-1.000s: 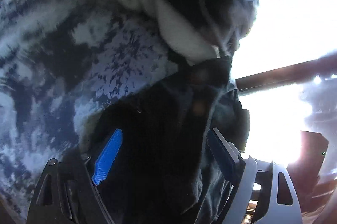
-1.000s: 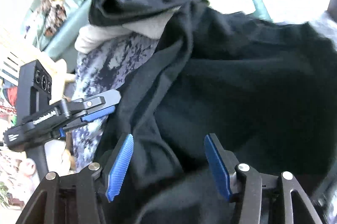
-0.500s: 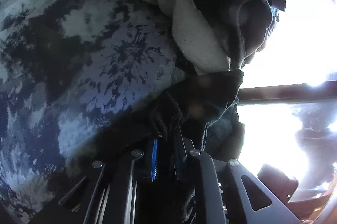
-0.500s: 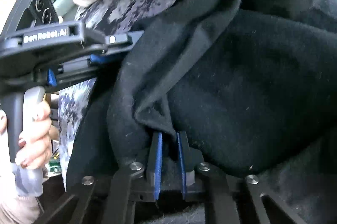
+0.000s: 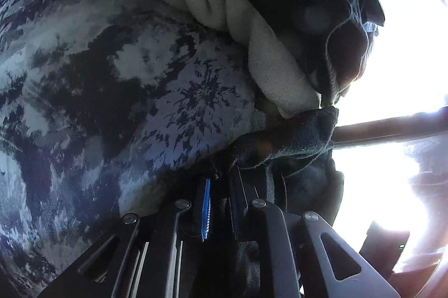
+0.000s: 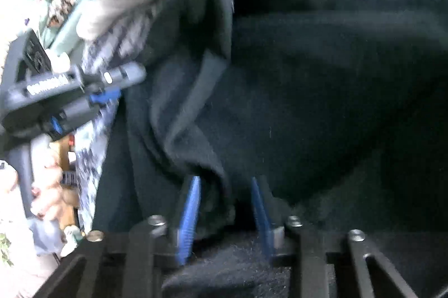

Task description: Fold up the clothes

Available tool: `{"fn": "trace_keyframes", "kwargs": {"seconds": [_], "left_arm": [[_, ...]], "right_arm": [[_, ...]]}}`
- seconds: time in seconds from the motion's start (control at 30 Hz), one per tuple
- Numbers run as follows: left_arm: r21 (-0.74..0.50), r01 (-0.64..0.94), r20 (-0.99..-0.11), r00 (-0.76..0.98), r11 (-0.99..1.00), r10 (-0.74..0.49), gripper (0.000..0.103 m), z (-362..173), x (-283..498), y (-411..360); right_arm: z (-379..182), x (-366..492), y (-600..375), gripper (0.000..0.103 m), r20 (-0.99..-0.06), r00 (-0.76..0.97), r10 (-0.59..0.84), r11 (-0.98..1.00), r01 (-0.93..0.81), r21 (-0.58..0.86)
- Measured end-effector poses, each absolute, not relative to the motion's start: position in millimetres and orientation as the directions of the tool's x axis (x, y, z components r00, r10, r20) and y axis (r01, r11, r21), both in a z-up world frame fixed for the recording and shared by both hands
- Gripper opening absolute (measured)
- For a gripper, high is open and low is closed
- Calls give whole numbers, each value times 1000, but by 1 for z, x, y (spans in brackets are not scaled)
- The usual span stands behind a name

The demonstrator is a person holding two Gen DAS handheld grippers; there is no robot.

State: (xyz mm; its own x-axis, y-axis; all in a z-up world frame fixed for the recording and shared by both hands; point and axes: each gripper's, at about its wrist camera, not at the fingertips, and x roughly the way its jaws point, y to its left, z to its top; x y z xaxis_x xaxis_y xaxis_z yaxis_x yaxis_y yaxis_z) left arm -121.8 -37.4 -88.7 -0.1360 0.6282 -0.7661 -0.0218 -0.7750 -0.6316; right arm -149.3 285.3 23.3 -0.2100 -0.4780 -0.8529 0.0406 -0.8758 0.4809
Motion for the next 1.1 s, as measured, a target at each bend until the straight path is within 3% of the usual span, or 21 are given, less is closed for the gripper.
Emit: {"fn": "trace_keyframes", "kwargs": {"seconds": [0.3,0.33,0.4,0.47,0.57,0.7,0.8,0.83,0.87,0.9,1.1], "left_arm": [[-682,47,-729,-118,-730,674,12,-109,-137,-40],[-686,51,-725,-118,-725,678,12,-110,-138,-39],[-697,67,-716,-112,-714,689,12,-111,-140,-56],[-706,80,-708,-108,-704,698,12,-113,-144,-61],[-702,87,-712,-120,-707,692,12,-112,-144,-61],[-660,42,-747,-138,-750,650,12,-106,-144,-53],[-633,12,-767,-153,-774,624,12,-101,-142,-47],[-635,14,-765,-150,-772,626,12,-101,-143,-48],[-637,16,-764,-147,-770,629,12,-102,-144,-48],[-640,16,-762,-144,-768,631,12,-102,-145,-48],[-582,-68,-794,-169,-810,585,12,-95,-143,-38]], "right_arm": [[34,-166,261,35,-842,-226,-490,-872,115,477],[29,-169,256,33,-852,-220,-476,-880,112,462],[21,-174,251,16,-869,-205,-451,-892,101,440],[18,-175,256,10,-870,-208,-448,-894,74,442],[14,-174,277,3,-888,-220,-404,-911,16,411],[7,-170,298,2,-907,-221,-358,-929,-10,369],[25,-171,305,12,-872,-278,-403,-909,10,417],[31,-174,305,23,-864,-296,-406,-907,18,420],[37,-178,304,51,-858,-311,-408,-906,25,422],[39,-181,301,59,-857,-316,-407,-908,36,418],[43,-219,283,58,-842,-390,-372,-920,36,390]]}}
